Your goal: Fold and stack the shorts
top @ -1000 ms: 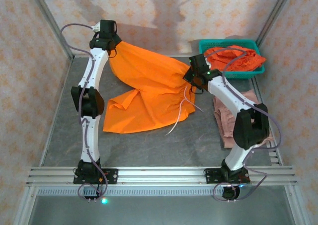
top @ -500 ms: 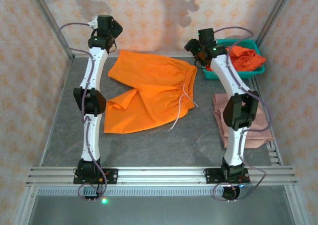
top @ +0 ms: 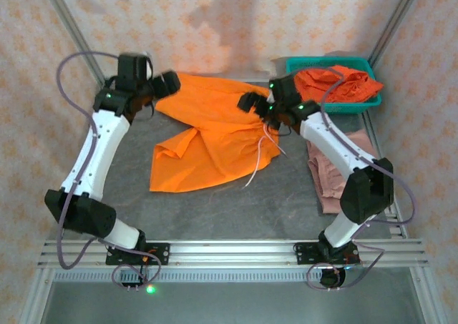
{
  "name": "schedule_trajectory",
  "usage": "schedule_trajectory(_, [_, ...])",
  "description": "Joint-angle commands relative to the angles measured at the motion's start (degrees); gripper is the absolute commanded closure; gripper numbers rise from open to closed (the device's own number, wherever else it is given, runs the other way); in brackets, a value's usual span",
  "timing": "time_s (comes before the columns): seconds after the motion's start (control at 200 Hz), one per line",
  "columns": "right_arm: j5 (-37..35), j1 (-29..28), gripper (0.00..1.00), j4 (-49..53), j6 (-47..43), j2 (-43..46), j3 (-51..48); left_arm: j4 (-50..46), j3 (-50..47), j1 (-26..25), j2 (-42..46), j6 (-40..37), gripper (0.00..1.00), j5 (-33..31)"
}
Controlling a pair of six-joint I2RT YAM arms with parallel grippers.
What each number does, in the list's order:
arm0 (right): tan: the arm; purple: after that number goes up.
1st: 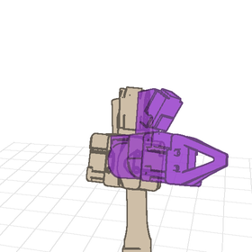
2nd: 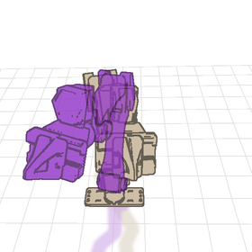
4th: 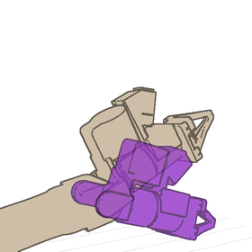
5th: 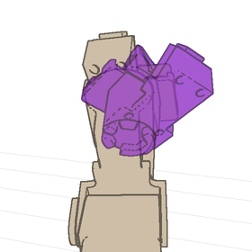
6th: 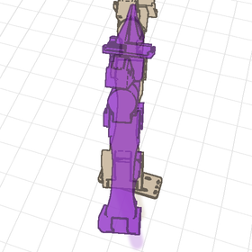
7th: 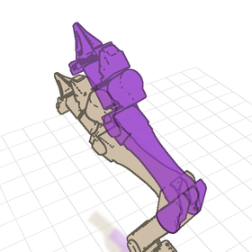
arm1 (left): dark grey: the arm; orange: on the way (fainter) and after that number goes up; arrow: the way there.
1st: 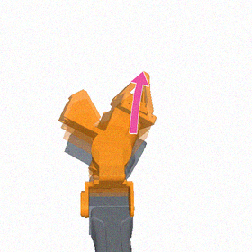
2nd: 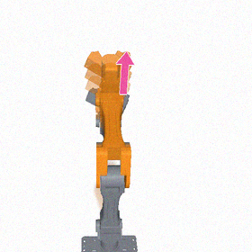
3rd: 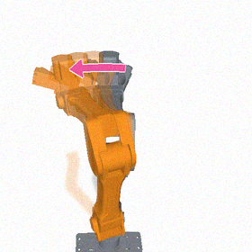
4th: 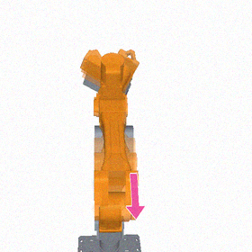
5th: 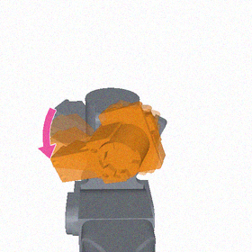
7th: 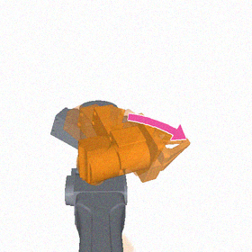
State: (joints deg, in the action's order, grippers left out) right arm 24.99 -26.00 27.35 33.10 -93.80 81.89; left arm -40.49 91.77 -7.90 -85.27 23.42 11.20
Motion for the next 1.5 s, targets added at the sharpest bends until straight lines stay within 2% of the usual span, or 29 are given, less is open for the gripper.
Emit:
schedule_trajectory(0.0, [1.8, -0.9, 0.01, -0.6, -1.8, 1.1, -4.6, -2.9, -9.8, -2.1, -2.7, -6.7, 0.19, 1.6])
schedule_trajectory(0.155, [1.8, -1.1, 0.01, -2.4, -1.0, 1.3, -9.0, -7.6, -13.9, -6.2, -8.2, -9.3, 0.28, -4.1])
schedule_trajectory(0.365, [1.7, -1.2, 0.01, -2.3, -1.5, 1.4, -10.2, -6.3, -15.3, -6.9, -13.0, -10.0, 0.3, -10.3])
schedule_trajectory(0.741, [0.4, -1.2, 0.01, -1.0, -2.6, 2.1, -11.4, -9.0, -8.7, -6.8, -23.7, -12.2, 0.37, -11.2])
schedule_trajectory(0.991, [0.4, -1.2, 0.01, -1.2, -2.5, 2.0, -12.3, -9.7, -5.7, -6.7, -27.8, -12.2, 0.69, -14.6])
schedule_trajectory(1.201, [0.2, -1.2, 0.01, -1.2, -2.5, 1.8, -12.8, -10.2, -4.2, -6.3, -29.2, -12.9, 0.73, -17.0])
schedule_trajectory(1.451, [-0.2, -1.2, 0.01, -0.8, -2.7, 1.7, -12.7, -10.0, -3.1, -4.9, -29.5, -13.3, 0.99, -17.5])
schedule_trajectory(1.496, [-0.3, -1.2, 0.01, -0.7, -2.7, 1.7, -12.7, -10.2, -2.4, -4.5, -29.5, -13.4, 1.0, -17.7])
